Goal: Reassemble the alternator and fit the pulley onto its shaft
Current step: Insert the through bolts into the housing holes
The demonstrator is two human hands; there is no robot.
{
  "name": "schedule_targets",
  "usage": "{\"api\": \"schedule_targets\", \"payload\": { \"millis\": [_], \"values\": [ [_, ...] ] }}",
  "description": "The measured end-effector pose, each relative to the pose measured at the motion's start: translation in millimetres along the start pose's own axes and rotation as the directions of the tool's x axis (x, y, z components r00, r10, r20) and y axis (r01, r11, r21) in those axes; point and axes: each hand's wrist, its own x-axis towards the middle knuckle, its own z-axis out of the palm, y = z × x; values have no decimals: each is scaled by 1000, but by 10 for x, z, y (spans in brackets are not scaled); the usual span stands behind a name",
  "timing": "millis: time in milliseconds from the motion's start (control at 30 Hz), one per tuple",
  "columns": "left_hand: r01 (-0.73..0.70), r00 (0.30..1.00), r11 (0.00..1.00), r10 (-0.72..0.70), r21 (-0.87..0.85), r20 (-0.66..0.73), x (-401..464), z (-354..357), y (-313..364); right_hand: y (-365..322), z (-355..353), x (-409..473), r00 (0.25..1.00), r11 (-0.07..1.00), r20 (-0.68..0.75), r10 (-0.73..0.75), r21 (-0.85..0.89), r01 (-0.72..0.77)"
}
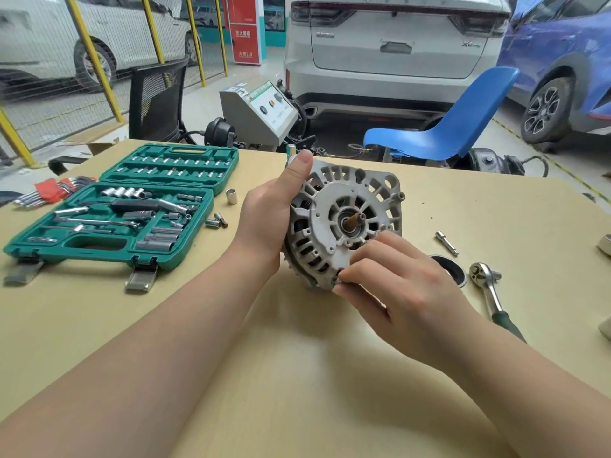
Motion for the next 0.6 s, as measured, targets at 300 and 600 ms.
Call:
{"api": "schedule_targets", "payload": {
  "millis": [300,600],
  "values": [
    [-1,1000,1000,1,-21,5,42,-24,-46,-65,-92,24,994,997,95,54,-57,-48],
    [-25,1000,998,26,-55,13,51,-12,-71,-211,-109,62,988,983,129,88,-169,-65]
  ]
}}
